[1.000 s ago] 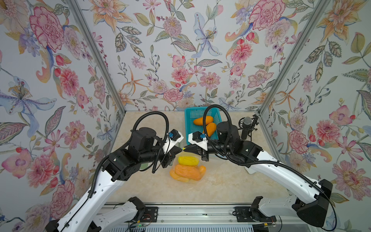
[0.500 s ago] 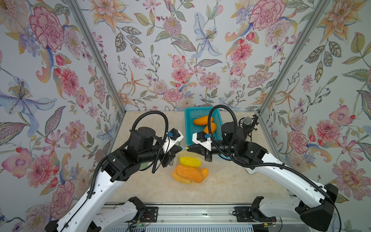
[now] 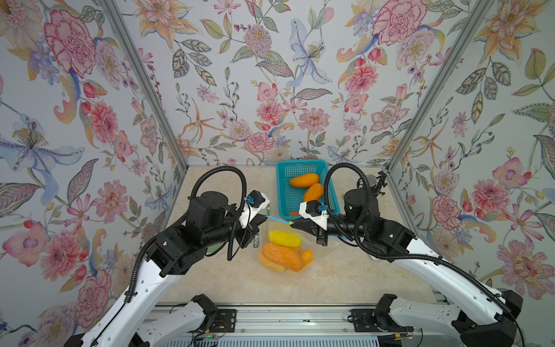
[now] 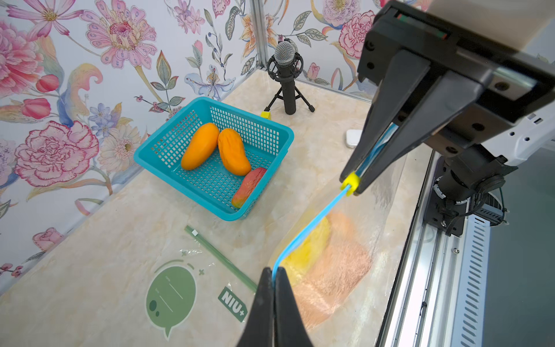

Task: Place the mango in a zip-top bag and seal the zipper
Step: Zip the zipper on the zipper food storage bag.

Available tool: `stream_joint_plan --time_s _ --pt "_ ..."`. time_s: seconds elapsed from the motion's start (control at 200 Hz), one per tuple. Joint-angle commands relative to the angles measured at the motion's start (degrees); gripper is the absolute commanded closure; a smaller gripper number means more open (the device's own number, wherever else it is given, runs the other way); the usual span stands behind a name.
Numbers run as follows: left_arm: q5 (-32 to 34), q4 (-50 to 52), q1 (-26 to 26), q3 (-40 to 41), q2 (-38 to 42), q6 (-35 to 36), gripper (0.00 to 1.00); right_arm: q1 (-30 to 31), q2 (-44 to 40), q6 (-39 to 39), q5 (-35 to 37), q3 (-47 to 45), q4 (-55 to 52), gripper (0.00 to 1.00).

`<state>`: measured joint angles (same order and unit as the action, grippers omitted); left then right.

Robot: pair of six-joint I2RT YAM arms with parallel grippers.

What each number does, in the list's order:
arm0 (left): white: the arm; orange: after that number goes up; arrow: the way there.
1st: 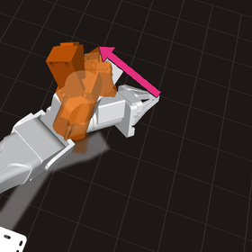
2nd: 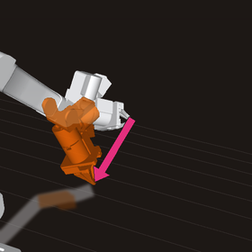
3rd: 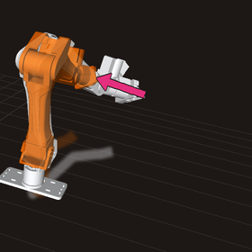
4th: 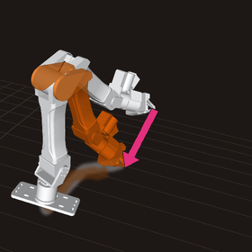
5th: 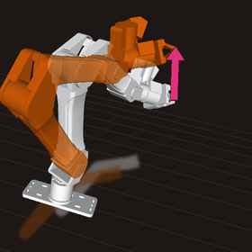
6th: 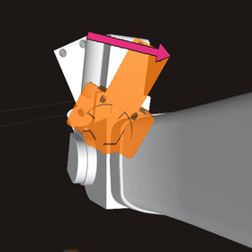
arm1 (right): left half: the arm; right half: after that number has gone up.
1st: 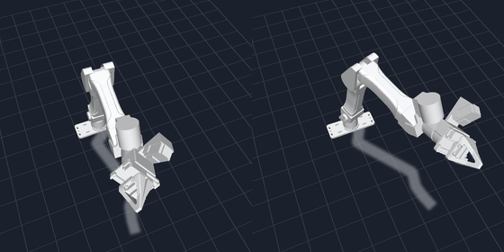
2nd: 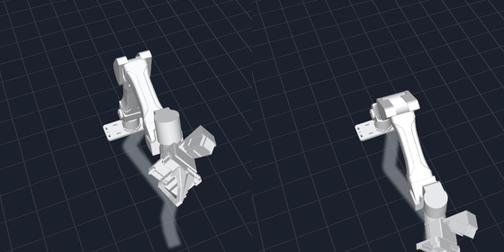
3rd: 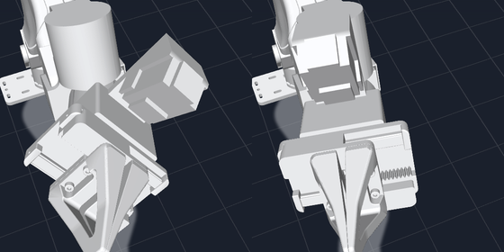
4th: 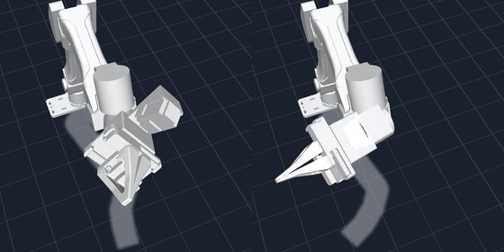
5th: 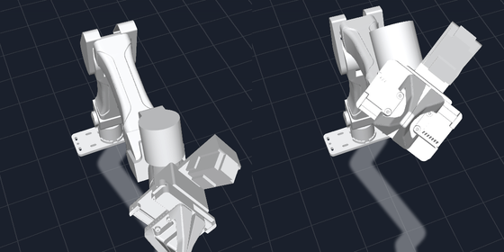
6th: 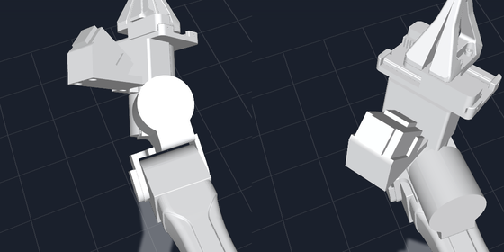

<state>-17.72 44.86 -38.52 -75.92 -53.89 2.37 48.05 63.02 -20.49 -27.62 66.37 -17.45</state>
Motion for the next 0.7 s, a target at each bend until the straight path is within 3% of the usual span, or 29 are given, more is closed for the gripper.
stream_joint_plan --time_s 0.0,0.696 --pt "7.8 -1.7 1.0 -1.0 1.9 -0.2 1.00 -1.0 -3.0 0.7 1.9 -1.5 -3.9 0.94" --pt "20.6 -2.0 2.4 -1.4 2.5 -1.1 1.00 -3.6 -13.3 2.6 8.1 -7.5 -8.4 0.94"
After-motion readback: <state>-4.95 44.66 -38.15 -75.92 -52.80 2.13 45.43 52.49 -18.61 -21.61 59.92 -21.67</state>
